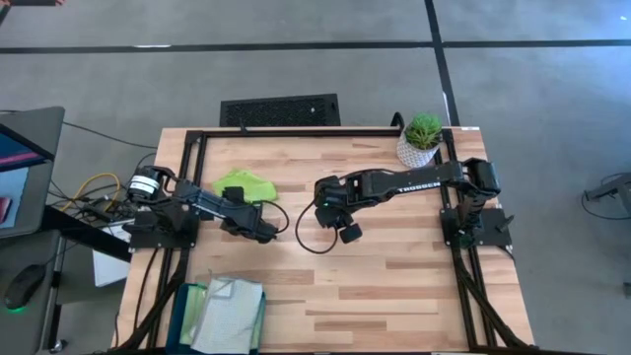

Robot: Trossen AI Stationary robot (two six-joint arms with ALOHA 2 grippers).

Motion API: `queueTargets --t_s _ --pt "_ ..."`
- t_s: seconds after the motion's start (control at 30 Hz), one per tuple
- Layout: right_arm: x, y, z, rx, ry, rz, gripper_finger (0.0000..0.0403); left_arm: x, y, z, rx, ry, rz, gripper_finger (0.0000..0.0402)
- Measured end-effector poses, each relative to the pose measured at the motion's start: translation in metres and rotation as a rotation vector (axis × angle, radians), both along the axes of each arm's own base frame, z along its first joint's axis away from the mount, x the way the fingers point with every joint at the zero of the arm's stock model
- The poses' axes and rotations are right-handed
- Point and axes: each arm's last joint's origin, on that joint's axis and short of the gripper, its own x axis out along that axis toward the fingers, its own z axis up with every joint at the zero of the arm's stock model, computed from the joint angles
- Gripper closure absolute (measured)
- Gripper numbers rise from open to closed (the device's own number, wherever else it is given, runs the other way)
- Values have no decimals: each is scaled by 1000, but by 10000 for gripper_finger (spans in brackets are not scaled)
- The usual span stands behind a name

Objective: Fold microfiber towels
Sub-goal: Fold the green microfiber cloth

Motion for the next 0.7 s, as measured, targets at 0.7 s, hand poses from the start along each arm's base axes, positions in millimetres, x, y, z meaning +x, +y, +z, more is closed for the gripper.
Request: queueTargets --t_s 0.7 --pt "12 -22 6 -2 -146 -59 241 -3 -1 55 -37 81 -57 304"
